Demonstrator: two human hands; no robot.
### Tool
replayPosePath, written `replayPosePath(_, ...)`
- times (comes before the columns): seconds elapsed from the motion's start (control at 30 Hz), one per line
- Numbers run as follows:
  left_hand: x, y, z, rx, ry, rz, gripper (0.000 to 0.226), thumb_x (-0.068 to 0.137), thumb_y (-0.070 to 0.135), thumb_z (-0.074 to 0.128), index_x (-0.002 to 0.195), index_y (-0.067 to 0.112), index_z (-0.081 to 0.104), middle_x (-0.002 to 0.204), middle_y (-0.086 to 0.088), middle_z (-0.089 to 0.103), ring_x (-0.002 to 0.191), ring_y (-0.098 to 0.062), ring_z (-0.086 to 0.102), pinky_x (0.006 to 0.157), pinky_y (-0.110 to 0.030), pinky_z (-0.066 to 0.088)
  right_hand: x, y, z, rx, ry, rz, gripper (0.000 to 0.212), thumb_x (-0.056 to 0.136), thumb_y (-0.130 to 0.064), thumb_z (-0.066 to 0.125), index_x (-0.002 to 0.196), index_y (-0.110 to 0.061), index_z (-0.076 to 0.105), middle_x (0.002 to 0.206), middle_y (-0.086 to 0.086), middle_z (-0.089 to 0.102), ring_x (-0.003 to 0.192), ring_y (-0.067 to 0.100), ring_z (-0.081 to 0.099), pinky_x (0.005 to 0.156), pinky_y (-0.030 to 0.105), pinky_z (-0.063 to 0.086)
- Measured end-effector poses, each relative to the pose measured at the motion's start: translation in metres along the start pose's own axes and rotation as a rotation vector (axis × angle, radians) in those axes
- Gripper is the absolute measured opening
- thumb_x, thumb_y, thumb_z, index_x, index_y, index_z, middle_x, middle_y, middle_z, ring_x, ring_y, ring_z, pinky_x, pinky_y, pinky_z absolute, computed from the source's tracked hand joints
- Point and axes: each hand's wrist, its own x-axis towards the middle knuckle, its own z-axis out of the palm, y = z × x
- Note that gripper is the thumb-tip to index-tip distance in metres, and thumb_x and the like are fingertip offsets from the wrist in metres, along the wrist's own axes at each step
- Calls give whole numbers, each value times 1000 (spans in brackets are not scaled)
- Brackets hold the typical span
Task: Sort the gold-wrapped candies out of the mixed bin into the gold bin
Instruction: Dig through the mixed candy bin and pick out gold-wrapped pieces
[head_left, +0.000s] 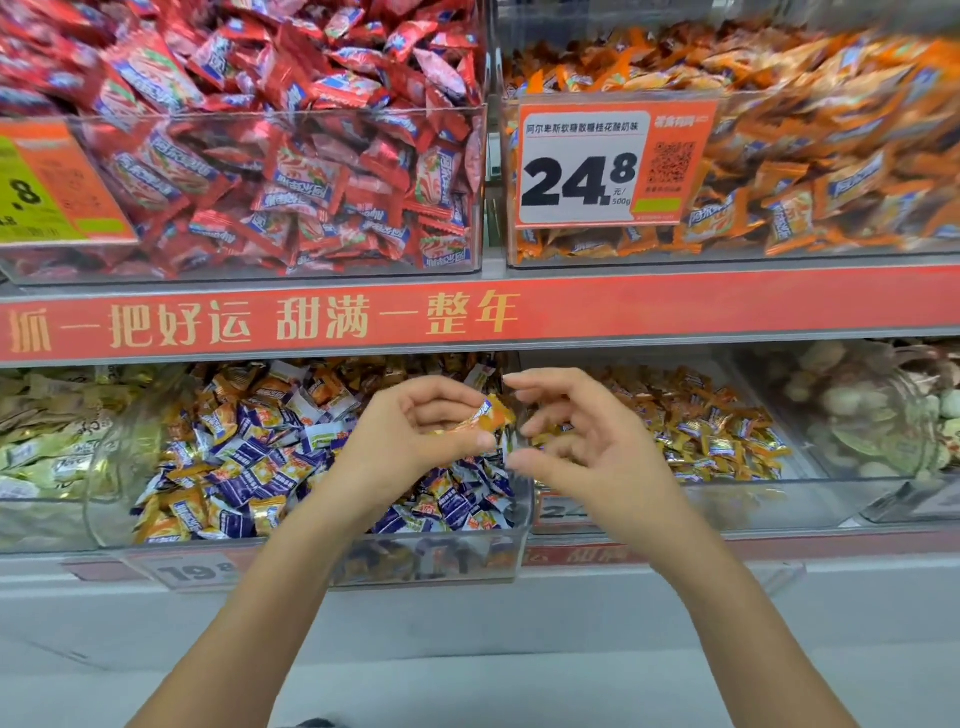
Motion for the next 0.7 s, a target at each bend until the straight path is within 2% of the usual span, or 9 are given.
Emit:
replayPosePath(0.1, -2, 2, 11, -86, -67, 21, 30, 62, 14, 80, 87, 10, 63, 74, -1, 71, 71, -12, 66, 66, -22, 53, 3, 12, 14, -255, -71, -60, 55, 71, -37, 79, 116, -55, 56, 110, -13, 48, 85, 13, 51, 66, 28, 47)
replayPosePath(0.2, 0, -3, 19, -69, -116, 21, 29, 66, 12, 80, 83, 10, 57, 64, 5, 67, 62, -8, 62, 58, -19, 49, 5, 16, 20, -283, 17, -66, 41, 69, -35, 81, 102, -53, 62, 102, -10, 47, 74, 18, 46, 63, 33, 44)
replayPosePath(0.33, 4, -7, 21, -91, -126, -17, 26, 75, 10, 73, 86, 8, 49, 59, 7, 62, 53, -4, 58, 52, -15, 45, 4, 15, 24, -310, 75, -96, 27, 72, -28, 76, 90, -45, 64, 99, -16, 51, 80, 21, 51, 64, 35, 44)
replayPosePath(0.4, 5, -3, 16, -132, -107, -59, 23, 79, 8, 68, 94, 7, 50, 70, 4, 67, 58, -8, 61, 55, -16, 48, 4, 12, 24, -237, 150, -85, 30, 75, -15, 76, 87, -40, 64, 97, -15, 57, 82, 17, 57, 63, 35, 48)
replayPosePath(0.47, 6, 0, 2, -142, -39, -115, 31, 74, 19, 71, 97, 9, 53, 87, -2, 69, 72, -17, 68, 65, -21, 53, 6, 12, 14, -138, 320, -35, 30, 78, -7, 74, 89, -33, 64, 95, -9, 63, 84, 13, 63, 67, 29, 53)
replayPosePath(0.53, 6, 0, -20, 79, 67, -131, 32, 72, 25, 73, 97, 12, 58, 93, -4, 69, 80, -16, 70, 71, -22, 55, 7, 19, -3, -172, 446, 53, 24, 83, -8, 71, 94, -28, 63, 101, -1, 66, 83, 13, 65, 68, 21, 51)
replayPosePath(0.57, 5, -1, -31, 236, 96, -126, 27, 74, 22, 75, 96, 13, 61, 90, -3, 70, 81, -14, 70, 70, -21, 54, 7, 25, -14, -302, 428, 141, 22, 85, -11, 69, 98, -26, 61, 107, 1, 65, 84, 13, 65, 68, 19, 49)
replayPosePath(0.63, 3, -7, -50, 456, 44, -122, 20, 76, 12, 77, 91, 14, 65, 84, -2, 71, 80, -11, 69, 69, -17, 55, 6, 38, -30, -605, 268, 361, 32, 85, -14, 69, 114, -22, 58, 121, 3, 61, 98, 16, 61, 76, 20, 44)
replayPosePath(0.7, 2, -15, -58, 629, -89, -119, 23, 73, 6, 79, 91, 18, 69, 87, 3, 70, 81, -4, 66, 75, -15, 53, 4, 43, -37, -728, 205, 414, 42, 84, -16, 71, 123, -19, 57, 127, 4, 57, 113, 20, 53, 84, 22, 35)
